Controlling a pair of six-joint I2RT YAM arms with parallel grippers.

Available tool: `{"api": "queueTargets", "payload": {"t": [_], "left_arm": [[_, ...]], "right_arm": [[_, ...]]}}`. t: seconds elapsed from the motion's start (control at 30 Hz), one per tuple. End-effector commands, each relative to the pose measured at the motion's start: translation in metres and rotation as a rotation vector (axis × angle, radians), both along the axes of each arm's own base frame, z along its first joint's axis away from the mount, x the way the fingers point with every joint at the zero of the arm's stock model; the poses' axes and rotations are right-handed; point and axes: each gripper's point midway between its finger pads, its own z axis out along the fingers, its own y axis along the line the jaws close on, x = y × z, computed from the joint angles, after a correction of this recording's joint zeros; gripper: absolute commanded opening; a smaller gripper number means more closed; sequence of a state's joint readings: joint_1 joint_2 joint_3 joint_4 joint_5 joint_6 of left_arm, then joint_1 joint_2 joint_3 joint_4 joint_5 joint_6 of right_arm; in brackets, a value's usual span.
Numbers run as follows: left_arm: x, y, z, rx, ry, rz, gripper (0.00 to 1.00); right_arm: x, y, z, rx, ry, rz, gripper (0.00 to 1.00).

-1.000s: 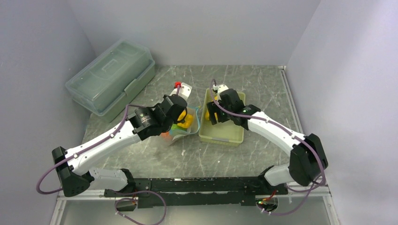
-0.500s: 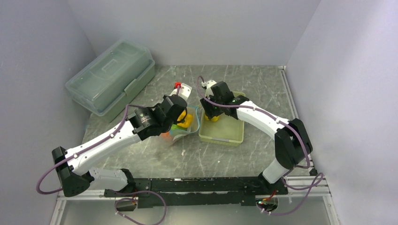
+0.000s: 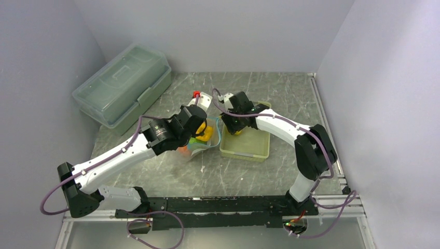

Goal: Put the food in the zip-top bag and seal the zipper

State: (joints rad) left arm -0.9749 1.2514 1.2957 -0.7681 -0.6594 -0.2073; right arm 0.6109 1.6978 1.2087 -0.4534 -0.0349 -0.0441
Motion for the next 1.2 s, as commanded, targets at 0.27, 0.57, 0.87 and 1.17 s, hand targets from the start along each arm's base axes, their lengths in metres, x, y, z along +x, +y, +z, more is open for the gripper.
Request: {"api": "queueTargets", "payload": {"t": [0.27,0.57,0.87,1.17], "left_arm": [[0.002,0.003,0.011,-0.042,-0.039,0.026,0.00],[0.001,0.003,0.011,-0.043,-0.038,0.025,0.00],[0.001,0.004,0.013,-0.048,-0.041,0.026,0.00],[0.001,0.003,0.011,-0.046,-0.039,0.028,0.00]], "right_arm": [[0.010,0.005,0.009,-0.050,-0.051,0.017,0.42],[0.011,0.000,0.006,-0.105,-0.068,0.004,0.25],[0.009,-0.006,0.018,-0.118,-0.112,-0.057,0.01],[-0.001,-0.007,0.068,0.049,-0.188,-0.148,0.00]]}}
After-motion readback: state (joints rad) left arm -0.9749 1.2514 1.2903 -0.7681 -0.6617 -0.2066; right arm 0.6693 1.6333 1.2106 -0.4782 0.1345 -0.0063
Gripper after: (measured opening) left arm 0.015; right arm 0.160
